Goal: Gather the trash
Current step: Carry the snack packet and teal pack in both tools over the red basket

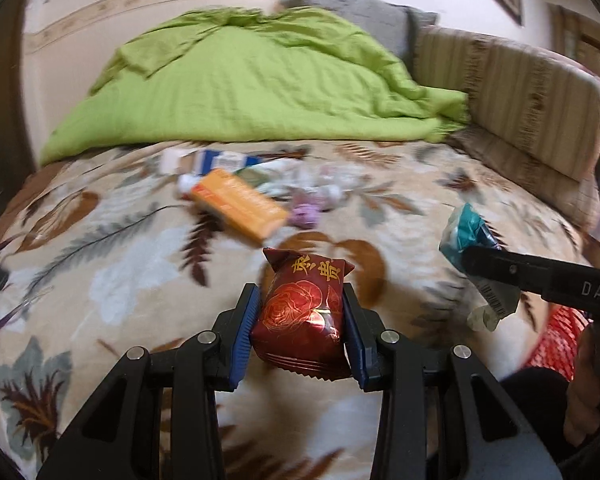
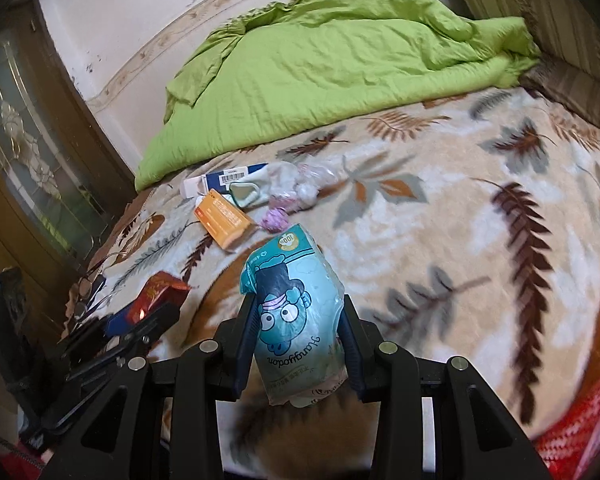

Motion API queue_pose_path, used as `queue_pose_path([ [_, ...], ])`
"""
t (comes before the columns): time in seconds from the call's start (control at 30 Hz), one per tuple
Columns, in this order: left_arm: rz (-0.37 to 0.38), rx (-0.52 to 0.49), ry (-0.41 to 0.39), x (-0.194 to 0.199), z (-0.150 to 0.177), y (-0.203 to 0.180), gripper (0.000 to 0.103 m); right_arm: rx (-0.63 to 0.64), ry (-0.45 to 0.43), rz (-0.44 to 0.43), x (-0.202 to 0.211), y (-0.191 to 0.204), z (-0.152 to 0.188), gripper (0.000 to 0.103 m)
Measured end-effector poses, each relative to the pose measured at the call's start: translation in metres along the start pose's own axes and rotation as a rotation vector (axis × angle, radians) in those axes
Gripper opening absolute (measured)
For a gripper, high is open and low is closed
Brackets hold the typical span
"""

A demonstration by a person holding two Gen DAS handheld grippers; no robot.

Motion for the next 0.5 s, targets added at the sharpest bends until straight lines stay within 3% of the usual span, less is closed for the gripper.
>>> queue_pose_path([
  [0.1, 0.074, -0.028, 0.017, 0.005, -0.001, -0.023, 0.039, -0.003, -0.021, 0.046, 0.033, -0.018, 0.007, 0.042],
  [0.23, 0.193, -0.068, 0.056, 0.014, -0.005, -0.069, 0.039, -0.11, -0.044, 0.102, 0.084, -0.063, 0.017, 0.042],
  [0.5, 0.502, -0.204, 0.14, 0.037, -0.016, -0.211, 0.039, -0.327, -0.146, 0.31, 0.204, -0.173, 0.044, 0.043],
])
Point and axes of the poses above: each gripper's, at about its wrist camera, not at the fingertips, and x roughly against the way its jaws point, y to its left, z to its underside, the point moved 7 cm from there along -x, roughly the way its jaws point, and after that the axes turned 3 degrees about -z, right-handed, at the moved point
